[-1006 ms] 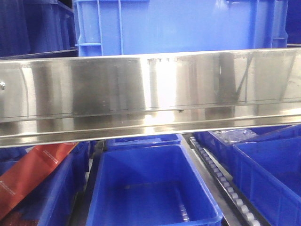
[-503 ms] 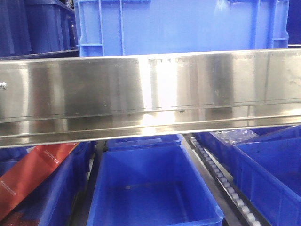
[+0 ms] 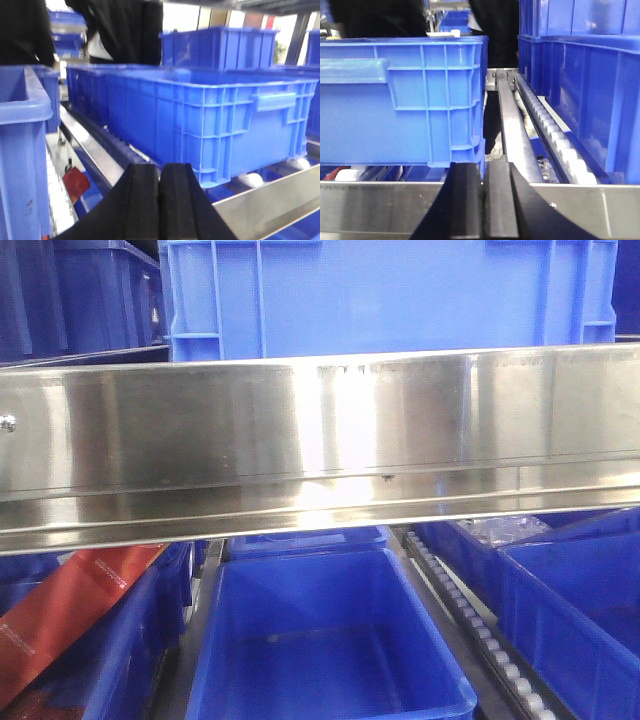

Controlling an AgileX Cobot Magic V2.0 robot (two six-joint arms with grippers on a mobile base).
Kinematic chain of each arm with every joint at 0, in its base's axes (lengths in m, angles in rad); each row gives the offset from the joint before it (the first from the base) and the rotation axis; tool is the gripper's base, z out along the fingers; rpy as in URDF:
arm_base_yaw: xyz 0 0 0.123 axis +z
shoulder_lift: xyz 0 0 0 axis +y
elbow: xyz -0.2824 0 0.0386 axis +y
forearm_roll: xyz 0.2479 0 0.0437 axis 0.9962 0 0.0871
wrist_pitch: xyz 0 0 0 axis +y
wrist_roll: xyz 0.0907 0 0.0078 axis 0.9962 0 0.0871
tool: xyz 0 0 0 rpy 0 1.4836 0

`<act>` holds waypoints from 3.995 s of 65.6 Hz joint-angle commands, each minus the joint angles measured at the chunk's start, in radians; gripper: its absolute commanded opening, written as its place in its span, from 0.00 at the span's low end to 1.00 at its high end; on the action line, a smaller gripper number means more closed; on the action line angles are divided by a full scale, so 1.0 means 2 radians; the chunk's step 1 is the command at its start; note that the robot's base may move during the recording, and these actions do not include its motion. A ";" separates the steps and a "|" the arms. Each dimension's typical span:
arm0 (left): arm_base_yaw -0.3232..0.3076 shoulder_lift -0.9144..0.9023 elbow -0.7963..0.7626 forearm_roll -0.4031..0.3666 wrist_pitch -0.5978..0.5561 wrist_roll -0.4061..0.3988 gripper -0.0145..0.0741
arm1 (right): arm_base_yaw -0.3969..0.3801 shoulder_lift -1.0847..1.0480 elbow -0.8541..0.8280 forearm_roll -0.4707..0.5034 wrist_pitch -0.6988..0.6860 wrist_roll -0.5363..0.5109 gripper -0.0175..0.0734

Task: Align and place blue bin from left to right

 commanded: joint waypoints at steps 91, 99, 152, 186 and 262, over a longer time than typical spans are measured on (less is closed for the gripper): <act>0.258 -0.005 0.250 -0.113 -0.214 0.106 0.04 | 0.000 -0.004 0.002 -0.003 -0.023 -0.004 0.01; 0.258 -0.005 0.250 -0.111 -0.201 0.106 0.04 | 0.000 -0.004 0.002 -0.003 -0.024 -0.004 0.01; 0.258 -0.005 0.250 -0.111 -0.202 0.106 0.04 | 0.000 -0.004 0.002 -0.003 -0.024 -0.004 0.01; 0.258 -0.005 0.250 -0.111 -0.202 0.106 0.04 | -0.042 -0.005 0.023 0.060 -0.034 -0.079 0.01; 0.258 -0.005 0.250 -0.111 -0.202 0.106 0.04 | -0.134 -0.089 0.192 0.081 -0.152 -0.093 0.01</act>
